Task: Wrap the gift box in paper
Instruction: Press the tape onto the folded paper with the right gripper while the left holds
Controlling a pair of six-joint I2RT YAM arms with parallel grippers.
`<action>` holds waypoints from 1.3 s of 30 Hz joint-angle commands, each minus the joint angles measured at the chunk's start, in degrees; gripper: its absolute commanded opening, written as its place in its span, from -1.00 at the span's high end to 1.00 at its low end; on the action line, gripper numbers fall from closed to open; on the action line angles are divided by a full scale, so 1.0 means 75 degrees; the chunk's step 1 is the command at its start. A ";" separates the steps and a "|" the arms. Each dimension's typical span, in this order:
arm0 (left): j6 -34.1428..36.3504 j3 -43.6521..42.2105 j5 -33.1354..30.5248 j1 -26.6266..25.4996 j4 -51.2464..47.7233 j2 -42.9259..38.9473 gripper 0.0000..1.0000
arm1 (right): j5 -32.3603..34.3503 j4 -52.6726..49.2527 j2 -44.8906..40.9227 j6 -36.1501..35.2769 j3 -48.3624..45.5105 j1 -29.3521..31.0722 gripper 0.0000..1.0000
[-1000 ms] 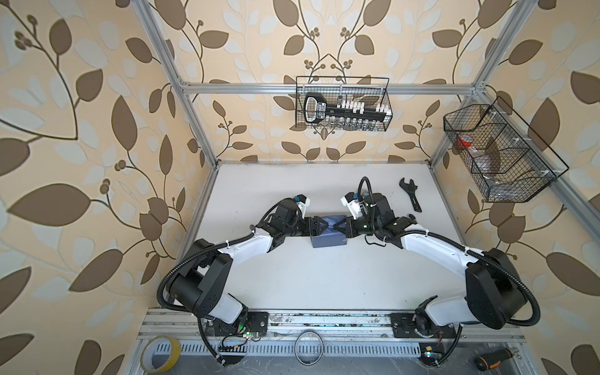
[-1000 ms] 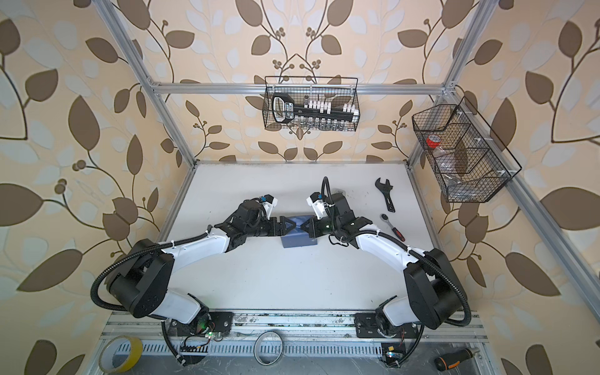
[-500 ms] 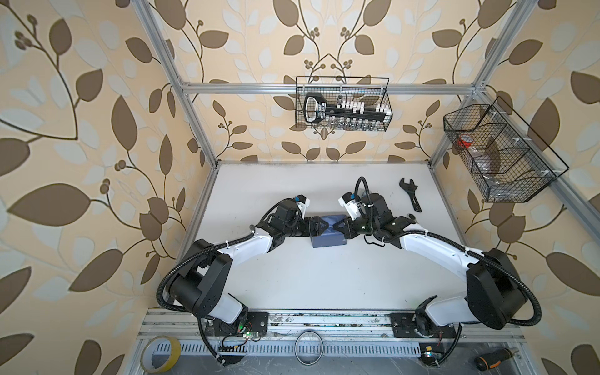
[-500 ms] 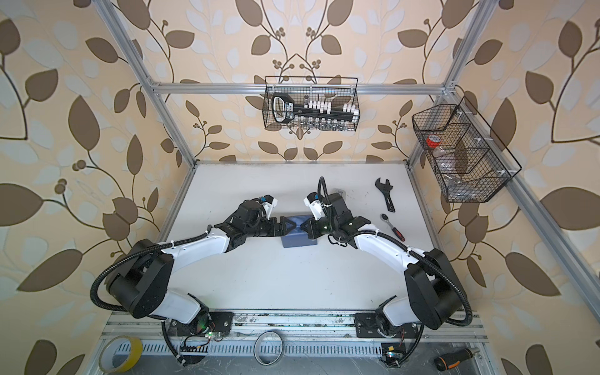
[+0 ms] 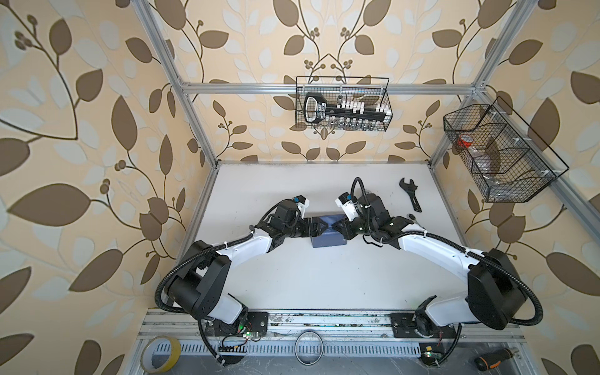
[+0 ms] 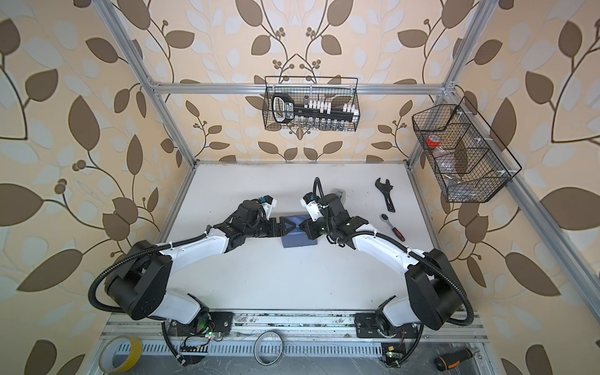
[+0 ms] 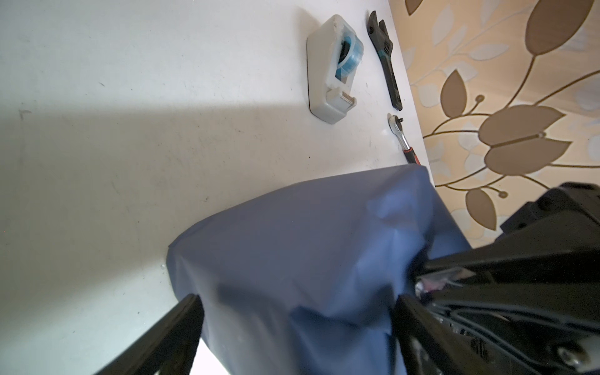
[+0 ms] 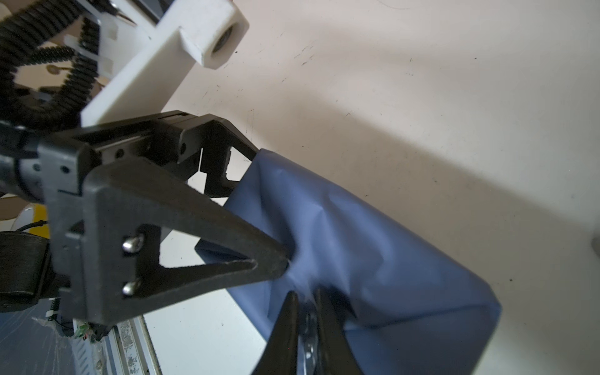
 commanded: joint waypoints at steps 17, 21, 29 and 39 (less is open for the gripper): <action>0.0413 0.0107 -0.0212 -0.0110 0.0298 -0.0443 -0.91 | 0.0417 -0.0776 0.0204 -0.0266 -0.0060 -0.0054 0.64; 0.0486 0.0356 -0.0404 -0.0104 0.0000 0.0022 -0.87 | 0.0330 -0.0779 0.0172 -0.0286 0.0111 -0.0051 0.60; 0.0574 0.0318 -0.0456 -0.0100 -0.0097 0.0358 -0.76 | 0.0178 -0.0924 0.0297 -0.0442 0.0378 -0.0056 0.54; 0.0589 0.0042 -0.0427 -0.0107 -0.0027 0.0326 -0.73 | 0.0318 -0.1118 0.0405 -0.0606 0.0774 -0.0125 0.46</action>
